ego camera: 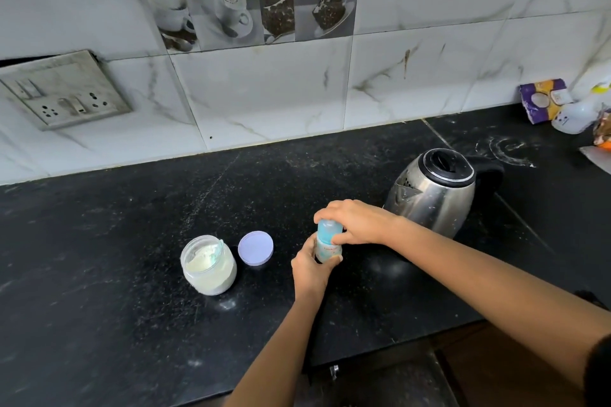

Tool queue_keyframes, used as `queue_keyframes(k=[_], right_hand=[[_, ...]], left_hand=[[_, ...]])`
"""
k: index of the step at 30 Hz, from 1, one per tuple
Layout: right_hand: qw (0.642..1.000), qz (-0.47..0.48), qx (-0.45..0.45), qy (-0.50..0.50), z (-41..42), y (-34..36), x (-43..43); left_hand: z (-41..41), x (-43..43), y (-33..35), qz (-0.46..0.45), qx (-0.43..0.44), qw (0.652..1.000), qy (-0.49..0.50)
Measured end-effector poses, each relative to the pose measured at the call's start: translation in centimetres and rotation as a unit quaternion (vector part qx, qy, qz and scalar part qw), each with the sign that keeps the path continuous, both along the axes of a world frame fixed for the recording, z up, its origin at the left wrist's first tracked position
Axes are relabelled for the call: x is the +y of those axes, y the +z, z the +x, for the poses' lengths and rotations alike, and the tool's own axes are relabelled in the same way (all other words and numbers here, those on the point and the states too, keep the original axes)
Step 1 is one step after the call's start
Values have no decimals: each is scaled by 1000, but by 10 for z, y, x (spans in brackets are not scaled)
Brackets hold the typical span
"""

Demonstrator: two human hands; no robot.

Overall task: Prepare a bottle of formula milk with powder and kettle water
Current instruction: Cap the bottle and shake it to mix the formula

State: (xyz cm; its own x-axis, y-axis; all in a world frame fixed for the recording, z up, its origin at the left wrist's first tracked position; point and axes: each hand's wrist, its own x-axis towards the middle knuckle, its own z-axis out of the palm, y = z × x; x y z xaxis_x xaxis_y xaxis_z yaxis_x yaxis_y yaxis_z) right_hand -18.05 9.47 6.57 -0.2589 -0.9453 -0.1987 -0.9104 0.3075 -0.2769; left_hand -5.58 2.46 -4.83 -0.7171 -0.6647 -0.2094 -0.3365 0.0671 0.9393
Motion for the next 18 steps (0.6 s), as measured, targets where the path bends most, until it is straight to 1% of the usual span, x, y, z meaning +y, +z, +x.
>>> queue_keyframes(k=[3,5,8,12,14,16,18], right_hand=[[999,-15,22,-35,9,-7,1],[996,-25,39,-78,17,-14,1],[984,-37,80,-154,31,-24,0],[965,-51,133,-219,42,-30,-4],[959,-68,131,-242,46,-33,-2],[952,-110,114,-262,49,-38,1],[946,-159,62,-277,52,-49,6]], left_hand=[[0,0,-1,-8,-4,1000,-1],[0,0,-1,-18,-8,1000,-4],[0,0,-3,-28,-8,1000,-6],[0,-2,1,-31,-14,999,-15],[0,-4,4,-34,-15,999,-25],[2,-7,8,-29,-13,999,-44],[8,-9,16,-56,-22,996,-70]])
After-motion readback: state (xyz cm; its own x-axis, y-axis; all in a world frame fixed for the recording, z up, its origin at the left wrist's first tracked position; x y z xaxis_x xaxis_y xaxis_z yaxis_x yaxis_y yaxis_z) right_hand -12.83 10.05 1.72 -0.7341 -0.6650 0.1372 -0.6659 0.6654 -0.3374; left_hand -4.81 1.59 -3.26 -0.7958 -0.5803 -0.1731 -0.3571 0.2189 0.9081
